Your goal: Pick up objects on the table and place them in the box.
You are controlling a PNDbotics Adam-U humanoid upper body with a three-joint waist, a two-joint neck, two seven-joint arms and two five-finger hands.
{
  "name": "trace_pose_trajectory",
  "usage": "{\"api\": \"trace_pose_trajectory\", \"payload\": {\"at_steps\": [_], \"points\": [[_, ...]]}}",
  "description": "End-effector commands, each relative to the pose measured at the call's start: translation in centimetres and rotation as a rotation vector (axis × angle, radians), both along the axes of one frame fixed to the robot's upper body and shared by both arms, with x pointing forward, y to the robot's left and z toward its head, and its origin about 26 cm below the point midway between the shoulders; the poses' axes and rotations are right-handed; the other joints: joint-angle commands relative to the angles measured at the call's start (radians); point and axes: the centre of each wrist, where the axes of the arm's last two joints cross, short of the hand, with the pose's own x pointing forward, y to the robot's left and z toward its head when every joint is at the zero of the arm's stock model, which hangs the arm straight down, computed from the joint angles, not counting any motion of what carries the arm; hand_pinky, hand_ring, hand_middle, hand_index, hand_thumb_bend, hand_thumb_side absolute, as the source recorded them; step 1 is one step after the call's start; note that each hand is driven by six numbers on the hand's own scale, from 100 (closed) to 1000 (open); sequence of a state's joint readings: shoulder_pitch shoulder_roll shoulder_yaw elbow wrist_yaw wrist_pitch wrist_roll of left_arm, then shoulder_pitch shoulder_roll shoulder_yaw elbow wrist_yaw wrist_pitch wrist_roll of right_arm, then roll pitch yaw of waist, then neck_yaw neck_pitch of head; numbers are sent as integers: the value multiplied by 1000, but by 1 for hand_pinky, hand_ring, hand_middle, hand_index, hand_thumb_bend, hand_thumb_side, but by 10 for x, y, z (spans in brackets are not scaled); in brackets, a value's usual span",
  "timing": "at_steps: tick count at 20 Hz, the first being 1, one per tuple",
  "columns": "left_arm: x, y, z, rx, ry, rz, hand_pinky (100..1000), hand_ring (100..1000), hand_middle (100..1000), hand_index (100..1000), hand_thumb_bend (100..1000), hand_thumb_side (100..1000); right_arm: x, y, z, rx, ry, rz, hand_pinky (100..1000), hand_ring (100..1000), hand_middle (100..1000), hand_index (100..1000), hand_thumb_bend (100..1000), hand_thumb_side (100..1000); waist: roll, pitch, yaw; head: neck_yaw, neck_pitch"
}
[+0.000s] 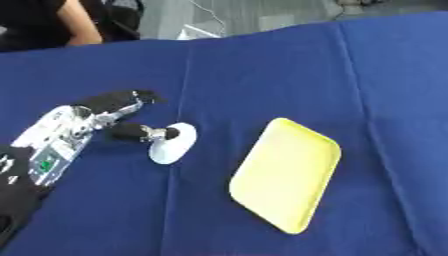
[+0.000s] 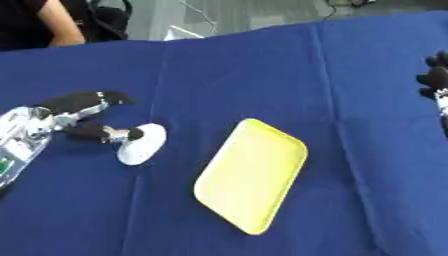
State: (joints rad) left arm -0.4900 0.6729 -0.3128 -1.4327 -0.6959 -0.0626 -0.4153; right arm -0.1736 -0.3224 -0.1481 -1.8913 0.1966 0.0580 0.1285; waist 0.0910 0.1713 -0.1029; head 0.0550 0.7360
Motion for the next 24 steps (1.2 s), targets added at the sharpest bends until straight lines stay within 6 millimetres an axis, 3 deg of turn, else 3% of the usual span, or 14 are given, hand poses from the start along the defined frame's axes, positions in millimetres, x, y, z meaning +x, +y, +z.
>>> {"api": "trace_pose_trajectory", "payload": {"at_steps": [1, 24], "points": [[1, 1, 15, 33, -37, -11, 990, 968, 922, 973, 606, 1000, -1, -1, 9, -20, -24, 7, 864, 865, 930, 1000, 341, 933, -4, -13, -1, 4, 0], [4, 5, -7, -54, 13, 118, 968, 946, 898, 945, 502, 1000, -3, -7, 6, -42, -8, -16, 865, 866, 930, 1000, 350, 932, 17, -39, 10, -11, 21]]}}
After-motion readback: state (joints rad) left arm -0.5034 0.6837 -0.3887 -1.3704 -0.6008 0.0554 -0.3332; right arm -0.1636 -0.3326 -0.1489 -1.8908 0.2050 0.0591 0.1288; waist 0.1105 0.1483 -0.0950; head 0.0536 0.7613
